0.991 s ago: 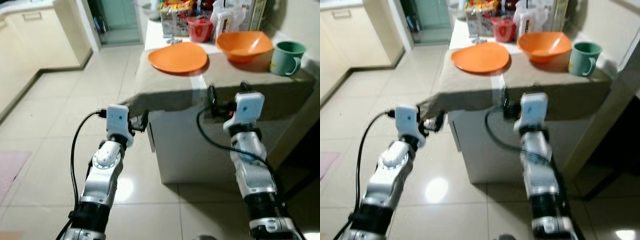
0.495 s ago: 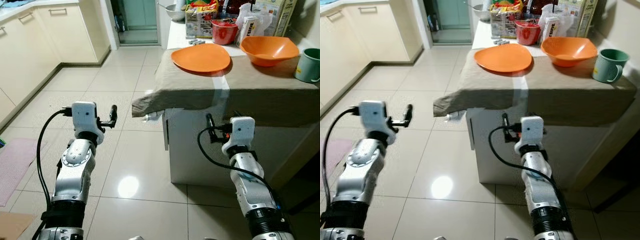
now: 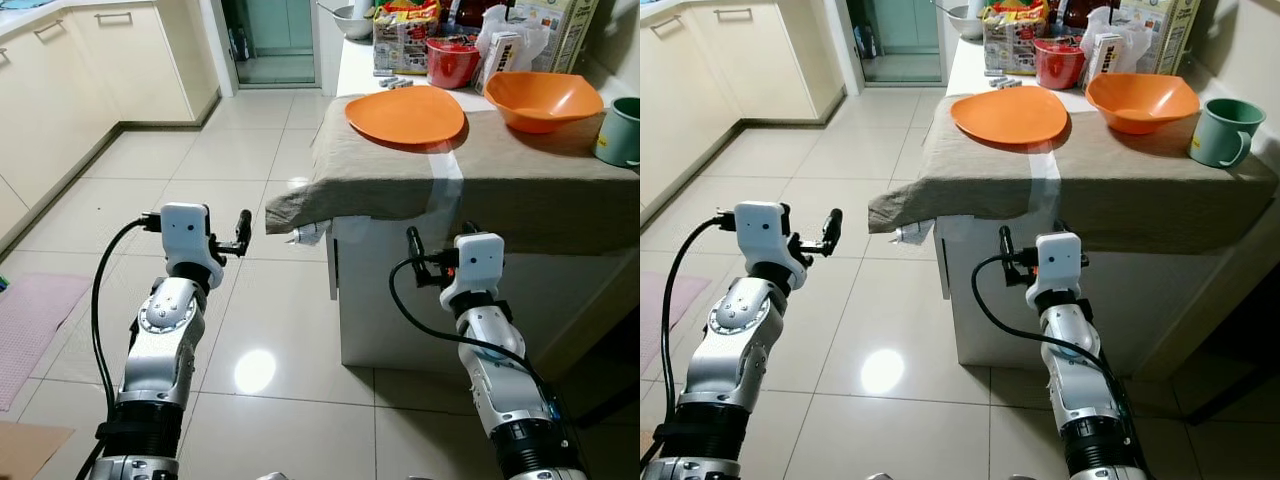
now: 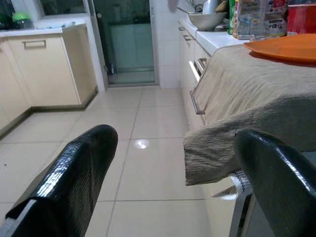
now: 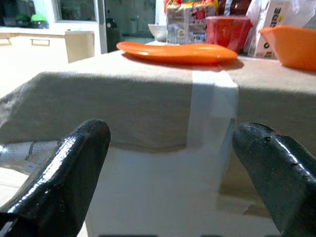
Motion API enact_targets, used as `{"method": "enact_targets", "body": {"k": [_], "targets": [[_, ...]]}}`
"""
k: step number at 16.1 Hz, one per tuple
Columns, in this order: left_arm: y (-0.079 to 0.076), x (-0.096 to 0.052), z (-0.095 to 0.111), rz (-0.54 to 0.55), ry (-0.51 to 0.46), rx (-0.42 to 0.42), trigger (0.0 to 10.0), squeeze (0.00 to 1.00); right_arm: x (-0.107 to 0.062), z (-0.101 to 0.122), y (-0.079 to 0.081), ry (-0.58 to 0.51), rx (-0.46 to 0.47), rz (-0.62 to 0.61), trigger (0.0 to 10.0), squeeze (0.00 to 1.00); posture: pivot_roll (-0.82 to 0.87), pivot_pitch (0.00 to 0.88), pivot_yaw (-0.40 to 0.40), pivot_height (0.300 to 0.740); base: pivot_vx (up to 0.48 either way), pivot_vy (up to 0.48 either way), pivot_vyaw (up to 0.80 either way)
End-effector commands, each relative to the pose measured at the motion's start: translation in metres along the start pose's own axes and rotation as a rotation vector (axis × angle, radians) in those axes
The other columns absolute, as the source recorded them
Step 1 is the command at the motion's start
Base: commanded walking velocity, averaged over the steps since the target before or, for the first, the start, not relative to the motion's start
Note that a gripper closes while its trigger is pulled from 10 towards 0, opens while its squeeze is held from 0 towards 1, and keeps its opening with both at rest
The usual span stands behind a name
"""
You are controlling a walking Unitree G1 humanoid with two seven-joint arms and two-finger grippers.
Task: Setting the table
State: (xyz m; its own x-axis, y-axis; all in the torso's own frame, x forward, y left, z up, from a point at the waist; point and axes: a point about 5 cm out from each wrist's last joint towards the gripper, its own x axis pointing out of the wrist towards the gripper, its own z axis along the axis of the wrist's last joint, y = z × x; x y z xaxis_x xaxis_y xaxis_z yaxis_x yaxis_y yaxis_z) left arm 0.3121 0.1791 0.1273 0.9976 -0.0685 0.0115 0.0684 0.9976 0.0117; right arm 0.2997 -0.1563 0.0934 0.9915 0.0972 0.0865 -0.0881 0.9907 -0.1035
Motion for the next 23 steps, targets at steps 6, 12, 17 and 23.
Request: {"method": "enact_targets", "body": {"k": [6,12,17,23], "targets": [[-0.006,0.006,0.008,-0.007,-0.021,-0.025,10.0,0.0,0.002,0.008,0.007,-0.033,-0.015,0.031,10.0,0.0,-0.14,0.0,0.091,0.731,0.0,-0.469,0.0],[-0.008,0.007,0.007,-0.009,-0.018,-0.022,10.0,0.0,0.003,0.01,0.011,-0.045,-0.014,0.042,10.0,0.0,-0.14,0.0,0.094,0.731,0.0,-0.469,0.0],[-0.008,0.008,0.008,-0.006,-0.015,-0.021,10.0,0.0,0.003,0.01,0.013,-0.045,-0.012,0.046,10.0,0.0,-0.14,0.0,0.095,0.731,0.0,-0.467,0.0],[-0.009,0.01,0.008,-0.007,-0.011,-0.014,10.0,0.0,0.003,0.012,0.015,-0.05,-0.012,0.053,10.0,0.0,-0.14,0.0,0.095,0.731,0.0,-0.461,0.0]]}}
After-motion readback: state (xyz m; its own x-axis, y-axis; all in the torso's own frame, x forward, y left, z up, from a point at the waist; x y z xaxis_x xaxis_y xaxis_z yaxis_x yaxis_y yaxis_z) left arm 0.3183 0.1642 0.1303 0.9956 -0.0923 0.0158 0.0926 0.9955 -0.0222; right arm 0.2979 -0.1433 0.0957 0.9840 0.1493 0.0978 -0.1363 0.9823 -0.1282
